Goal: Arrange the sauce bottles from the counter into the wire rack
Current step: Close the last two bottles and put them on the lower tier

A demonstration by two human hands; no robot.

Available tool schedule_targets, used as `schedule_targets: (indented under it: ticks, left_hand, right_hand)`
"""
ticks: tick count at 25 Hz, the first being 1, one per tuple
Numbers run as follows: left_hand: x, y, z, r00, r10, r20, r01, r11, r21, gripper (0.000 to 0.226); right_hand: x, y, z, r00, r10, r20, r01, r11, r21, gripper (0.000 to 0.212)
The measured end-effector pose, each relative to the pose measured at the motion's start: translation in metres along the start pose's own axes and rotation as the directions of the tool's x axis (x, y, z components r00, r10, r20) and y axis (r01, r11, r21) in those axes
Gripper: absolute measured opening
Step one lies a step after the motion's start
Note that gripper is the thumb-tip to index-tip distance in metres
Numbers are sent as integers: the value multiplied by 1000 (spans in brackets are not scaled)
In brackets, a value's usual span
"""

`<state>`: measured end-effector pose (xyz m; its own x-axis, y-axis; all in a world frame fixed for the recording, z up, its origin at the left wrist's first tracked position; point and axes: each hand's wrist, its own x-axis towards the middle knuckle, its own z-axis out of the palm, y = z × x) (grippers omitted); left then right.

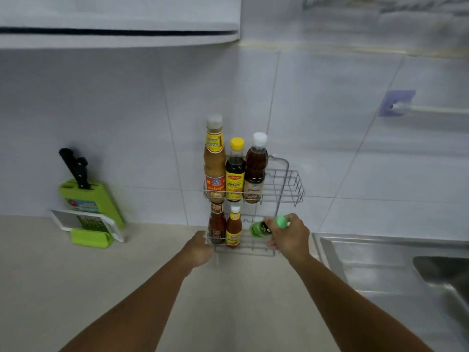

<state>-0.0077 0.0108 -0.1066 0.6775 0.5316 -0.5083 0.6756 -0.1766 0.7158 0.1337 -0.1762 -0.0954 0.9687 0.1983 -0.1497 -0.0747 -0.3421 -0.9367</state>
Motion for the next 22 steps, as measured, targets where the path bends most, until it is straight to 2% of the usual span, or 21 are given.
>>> schedule_targets:
  ticks: [3,9,13,17,20,22]
  left_hand:
    - [27,0,20,997,-29,-69,21,994,-107,73]
    - [49,3,38,978,-27,-205,12,997,-75,48]
    - [51,2,39,976,-15,-215,-2,997,-77,46]
    - [50,0,39,979,13,-203,-32,995,-93,44]
    - [46,-1,37,986,17,-164,-32,995,-90,44]
    - [41,-4,32,992,1,-122,-10,997,-73,55]
  right_hand:
    - [26,22,22,999,-9,46,9,1000,-2,36]
    - [60,38,56,978,-72,197,121,960,-252,42]
    - [65,38,67,963,-81,259,161,938,-308,50]
    - [69,35,67,948,-87,306,184,935,-303,43]
    - [70,40,63,937,-88,337,209,917,-340,59]
    - [66,39,61,936,-92,339,221,905,-363,74]
